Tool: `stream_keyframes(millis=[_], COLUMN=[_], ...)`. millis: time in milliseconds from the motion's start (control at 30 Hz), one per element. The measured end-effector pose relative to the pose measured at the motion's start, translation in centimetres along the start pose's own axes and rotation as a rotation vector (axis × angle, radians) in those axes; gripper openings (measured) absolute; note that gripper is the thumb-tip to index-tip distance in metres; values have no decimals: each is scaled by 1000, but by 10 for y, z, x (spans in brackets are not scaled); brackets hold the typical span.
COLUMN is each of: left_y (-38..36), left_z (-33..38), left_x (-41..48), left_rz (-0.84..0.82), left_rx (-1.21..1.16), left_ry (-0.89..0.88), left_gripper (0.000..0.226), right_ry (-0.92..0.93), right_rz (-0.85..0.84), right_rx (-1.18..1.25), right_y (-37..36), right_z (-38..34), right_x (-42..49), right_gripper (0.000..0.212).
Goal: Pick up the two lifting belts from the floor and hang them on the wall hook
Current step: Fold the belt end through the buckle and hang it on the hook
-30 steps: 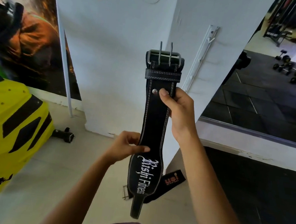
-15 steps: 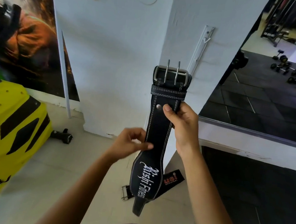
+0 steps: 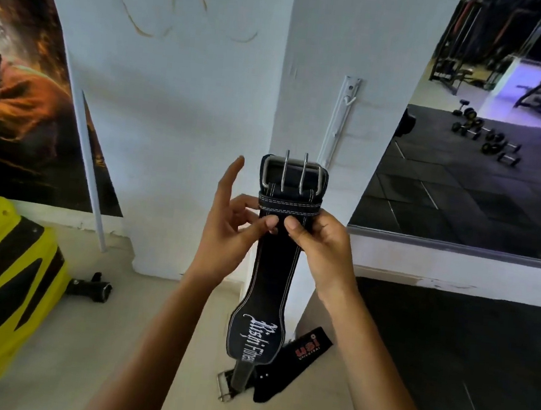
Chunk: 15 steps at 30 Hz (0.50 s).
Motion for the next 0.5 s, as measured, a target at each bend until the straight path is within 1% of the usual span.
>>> stream_keyframes(millis=[67, 133, 200, 233, 267, 300, 333, 400, 433, 500], left_y=[4, 7, 9, 10, 10, 9, 7, 3, 1, -5], left_z=[4, 6, 5, 3, 2, 2, 3, 6, 7, 8], left_x=[6, 13, 18, 20, 22, 23, 26, 37, 44, 59], left_rz=[-43, -83, -100, -116, -132, -138, -138, -152, -174, -200], left_rx=[-3, 5, -40, -52, -55, -52, -47, -38, -30, 13], left_ry=[-5, 25, 62, 62, 52, 37, 22, -3, -15, -49], left_gripper=[86, 77, 68, 61, 56, 54, 58, 77, 82, 75], right_ry=[10, 62, 151, 172, 177, 176, 179, 210, 237, 307], right_rz=[27, 34, 3, -10, -12, -5, 17, 77, 105, 165], right_rx=[-30, -45, -93, -103, -99, -89, -87, -104, -120, -170], right_y=[1, 1, 3, 3, 4, 5, 7, 11, 13, 17], right_z=[-6, -12, -15, -15, -16, -17, -18, -22, -25, -27], right_x=[3, 5, 8, 9, 11, 13, 16, 21, 25, 34], right_gripper=[30, 53, 77, 85, 89, 89, 85, 73, 67, 57])
Point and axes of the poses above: each hand's wrist, its own x-axis towards the middle knuckle, its own y-axis out of the back of the hand, z = x × y, the point moved 1 cm from there along x, towards the middle knuckle, and after that the axes turned 2 degrees about z, right-handed, at the moved point
